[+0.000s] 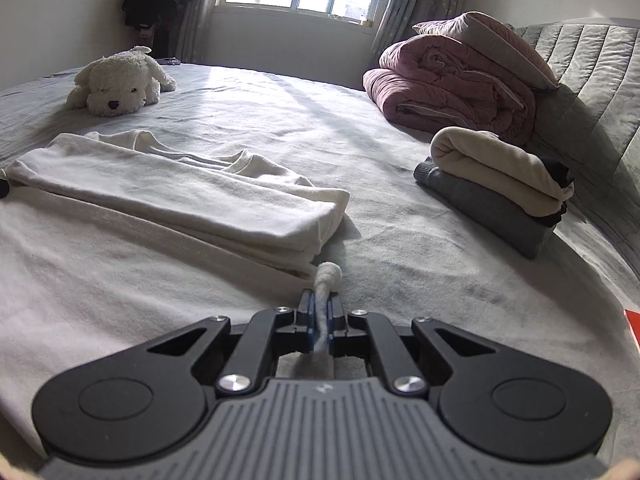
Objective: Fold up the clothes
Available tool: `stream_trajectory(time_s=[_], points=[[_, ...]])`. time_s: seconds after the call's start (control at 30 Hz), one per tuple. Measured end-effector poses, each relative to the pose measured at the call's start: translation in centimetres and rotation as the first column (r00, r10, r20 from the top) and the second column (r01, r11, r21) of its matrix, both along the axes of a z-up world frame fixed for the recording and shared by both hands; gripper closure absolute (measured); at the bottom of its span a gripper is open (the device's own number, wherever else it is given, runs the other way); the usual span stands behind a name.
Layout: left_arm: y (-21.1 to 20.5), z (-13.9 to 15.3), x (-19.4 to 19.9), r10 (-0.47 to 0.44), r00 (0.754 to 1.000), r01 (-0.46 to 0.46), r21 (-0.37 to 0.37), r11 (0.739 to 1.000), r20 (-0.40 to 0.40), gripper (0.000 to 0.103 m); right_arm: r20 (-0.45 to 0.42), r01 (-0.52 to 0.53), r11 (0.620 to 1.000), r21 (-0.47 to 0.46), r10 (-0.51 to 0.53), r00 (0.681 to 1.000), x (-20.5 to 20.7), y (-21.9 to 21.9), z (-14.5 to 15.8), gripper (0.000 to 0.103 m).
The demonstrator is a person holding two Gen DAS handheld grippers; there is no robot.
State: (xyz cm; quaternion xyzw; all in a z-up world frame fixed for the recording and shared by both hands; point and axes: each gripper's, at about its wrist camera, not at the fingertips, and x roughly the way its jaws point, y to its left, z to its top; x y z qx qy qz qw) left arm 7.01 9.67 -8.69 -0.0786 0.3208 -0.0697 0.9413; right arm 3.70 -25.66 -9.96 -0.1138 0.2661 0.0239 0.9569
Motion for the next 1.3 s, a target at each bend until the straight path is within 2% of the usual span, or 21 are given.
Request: stream_trajectory(time_s=[0.03,0.07,0.1,0.13,0.17,0.27,0.33,0.4,0.53,0.63,0.67,0.73,0.83,0.93,1.03,1.1,1.17,1.3], points=[[-0.1,0.2,-0.1,0.008,1.0,-0.008,0.011,1.0,0.0,0.09,0.003,0.001,1.0,-0.001,-0.001,1.0,-0.1,0.0,0.1,0.095],[-0.2,0.5,-0.2,0.019,1.0,-0.019,0.02,1.0,-0.001,0.078,0.009,0.001,1.0,-0.007,-0.001,1.0,-0.3,0.1,0.3,0.086],[-0.2,0.8,-0.3,0.031,1.0,-0.031,0.027,0.999,0.004,0.072,0.017,0.003,1.0,-0.014,-0.003,1.0,-0.4,0.2,0.5,0.079],[0.0,1.2,-0.6,0.048,0.999,-0.049,0.03,0.998,0.025,0.067,0.028,0.011,1.0,-0.022,-0.01,1.0,-0.6,0.2,0.7,0.063],[0.1,1.6,-0.8,0.061,0.997,-0.062,0.025,0.998,0.045,0.067,0.039,0.02,0.999,-0.027,-0.018,0.999,-0.8,0.2,0.9,0.058],[0.2,2.9,-1.5,0.075,0.993,-0.075,0.0,0.997,0.096,0.067,0.06,0.0,1.0,-0.011,0.001,0.998,-1.1,0.6,1.6,0.058],[-0.3,3.6,-2.0,0.043,0.991,-0.041,-0.017,0.999,0.128,0.067,0.073,-0.018,1.0,0.001,0.018,0.997,-1.2,1.0,2.1,0.058],[-1.4,3.4,-2.2,-0.008,0.989,0.008,0.002,1.0,0.146,0.063,0.087,-0.036,0.999,0.013,0.035,0.996,-1.4,1.3,2.6,0.058],[-2.9,1.3,-1.9,-0.076,0.991,0.065,0.097,0.993,0.11,0.052,0.03,-0.072,0.996,0.056,0.07,0.997,-0.7,2.1,2.1,0.058],[-2.6,-0.5,-1.8,-0.079,0.994,0.069,0.131,0.989,0.075,0.051,-0.037,-0.051,0.996,0.076,0.054,0.998,-0.2,1.3,0.6,0.057],[-2.3,-0.7,-1.9,-0.072,0.995,0.063,0.126,0.99,0.066,0.046,-0.039,-0.047,0.994,0.099,0.051,0.998,-0.3,0.5,0.3,0.05],[-1.3,-0.8,-1.7,-0.059,0.997,0.055,0.083,0.995,0.043,0.044,-0.04,-0.025,0.986,0.165,0.032,0.999,-0.4,-1.3,0.1,0.042],[-0.2,-0.6,-1.8,-0.046,0.998,0.045,0.029,0.999,0.031,0.044,-0.053,0.025,0.957,0.288,-0.01,0.999,-0.8,-3.7,0.2,0.041],[0.0,0.1,-2.4,-0.001,0.999,-0.001,0.027,1.0,0.05,0.041,-0.032,0.048,0.955,0.292,-0.04,0.999,-1.8,-4.2,1.0,0.04],[-0.1,1.5,-3.7,0.014,0.994,-0.014,-0.002,1.0,0.104,0.033,0.01,0.012,0.961,0.277,-0.015,1.0,-3.2,-3.4,2.1,0.04],[-1.1,2.3,-4.8,-0.026,0.989,0.026,0.005,1.0,0.146,0.028,0.047,-0.037,0.971,0.237,0.026,0.999,-4.3,-2.2,2.7,0.04],[-2.9,2.8,-5.9,-0.128,0.976,0.122,0.04,0.992,0.174,0.022,0.061,-0.119,0.973,0.196,0.109,0.992,-5.3,0.1,3.1,0.037],[-6.4,2.1,-7.2,-0.291,0.943,0.269,0.142,0.952,0.164,0.021,0.026,-0.254,0.949,0.186,0.254,0.967,-6.1,3.9,2.8,0.037]])
